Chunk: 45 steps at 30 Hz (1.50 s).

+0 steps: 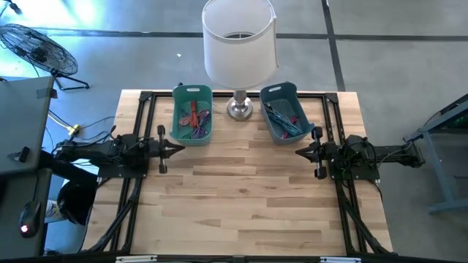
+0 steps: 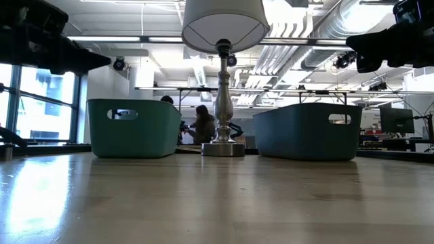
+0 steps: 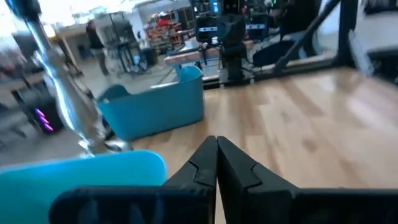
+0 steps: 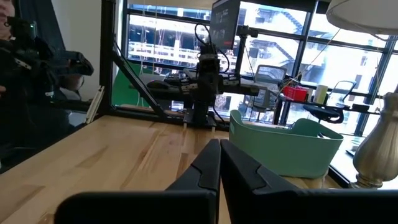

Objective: Pick & Place USB Port
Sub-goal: Return to Home Position

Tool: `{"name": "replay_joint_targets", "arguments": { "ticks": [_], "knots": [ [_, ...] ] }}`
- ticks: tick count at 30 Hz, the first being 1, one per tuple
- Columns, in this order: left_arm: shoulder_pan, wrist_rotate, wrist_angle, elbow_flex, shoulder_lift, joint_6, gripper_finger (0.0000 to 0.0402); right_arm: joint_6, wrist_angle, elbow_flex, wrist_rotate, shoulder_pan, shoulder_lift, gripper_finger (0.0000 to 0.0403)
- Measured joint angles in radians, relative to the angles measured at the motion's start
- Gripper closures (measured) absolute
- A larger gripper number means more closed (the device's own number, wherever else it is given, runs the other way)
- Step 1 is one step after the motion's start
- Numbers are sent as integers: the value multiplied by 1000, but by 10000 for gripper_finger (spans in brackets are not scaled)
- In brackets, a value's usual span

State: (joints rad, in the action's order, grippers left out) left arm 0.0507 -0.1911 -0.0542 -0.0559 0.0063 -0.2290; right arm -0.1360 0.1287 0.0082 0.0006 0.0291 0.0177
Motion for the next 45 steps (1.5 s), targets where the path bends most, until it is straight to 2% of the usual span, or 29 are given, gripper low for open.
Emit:
{"name": "replay_joint_targets", "arguments": {
  "ticks": [5, 10, 15, 45],
  "knots": [
    [1, 18, -3, 0, 0, 211, 401, 1, 0, 0, 0, 0, 0, 399],
    [1, 85, -1, 2, 0, 328, 401, 2, 0, 0, 0, 0, 0, 396],
    [1, 97, 0, 3, 0, 458, 401, 2, 0, 0, 0, 0, 0, 395],
    [1, 95, -1, 3, 0, 462, 401, 0, 0, 0, 0, 0, 0, 402]
  ]
}}
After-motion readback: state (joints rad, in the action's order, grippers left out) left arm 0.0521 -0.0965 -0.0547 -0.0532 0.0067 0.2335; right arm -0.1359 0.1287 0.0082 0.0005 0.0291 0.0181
